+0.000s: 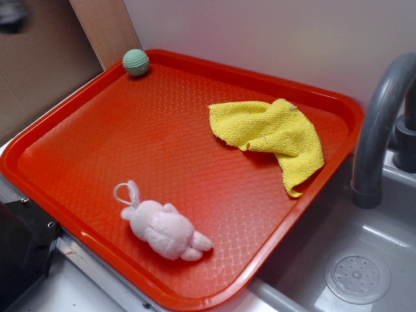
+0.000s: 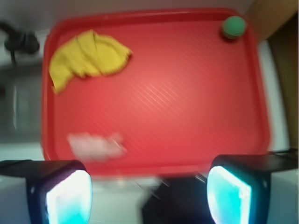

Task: Grab the yellow cloth.

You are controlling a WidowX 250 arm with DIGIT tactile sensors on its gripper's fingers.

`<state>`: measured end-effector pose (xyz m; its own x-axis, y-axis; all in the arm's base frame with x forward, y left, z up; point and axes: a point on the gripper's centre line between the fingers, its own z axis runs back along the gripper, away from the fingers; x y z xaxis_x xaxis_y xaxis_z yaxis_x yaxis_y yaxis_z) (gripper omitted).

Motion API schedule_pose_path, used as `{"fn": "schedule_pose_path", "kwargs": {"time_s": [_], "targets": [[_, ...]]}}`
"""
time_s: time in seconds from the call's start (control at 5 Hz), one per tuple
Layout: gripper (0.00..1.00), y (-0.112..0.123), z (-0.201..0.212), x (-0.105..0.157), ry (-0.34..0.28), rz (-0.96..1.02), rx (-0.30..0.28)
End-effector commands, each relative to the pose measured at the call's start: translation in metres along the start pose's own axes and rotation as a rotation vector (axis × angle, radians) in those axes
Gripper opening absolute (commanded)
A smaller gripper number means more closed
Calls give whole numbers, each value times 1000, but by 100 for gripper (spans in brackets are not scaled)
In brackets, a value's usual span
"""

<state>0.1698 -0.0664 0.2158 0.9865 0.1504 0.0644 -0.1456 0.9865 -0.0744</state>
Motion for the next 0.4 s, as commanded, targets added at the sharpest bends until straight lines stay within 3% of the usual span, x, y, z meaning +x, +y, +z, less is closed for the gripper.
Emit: {"fn": "schedule_pose_path", "kwargs": {"time_s": [0.0,0.2], "targets": [[100,-67,-61,84,40,318,-150],[100,-63,-97,99,8,221,-246]]}}
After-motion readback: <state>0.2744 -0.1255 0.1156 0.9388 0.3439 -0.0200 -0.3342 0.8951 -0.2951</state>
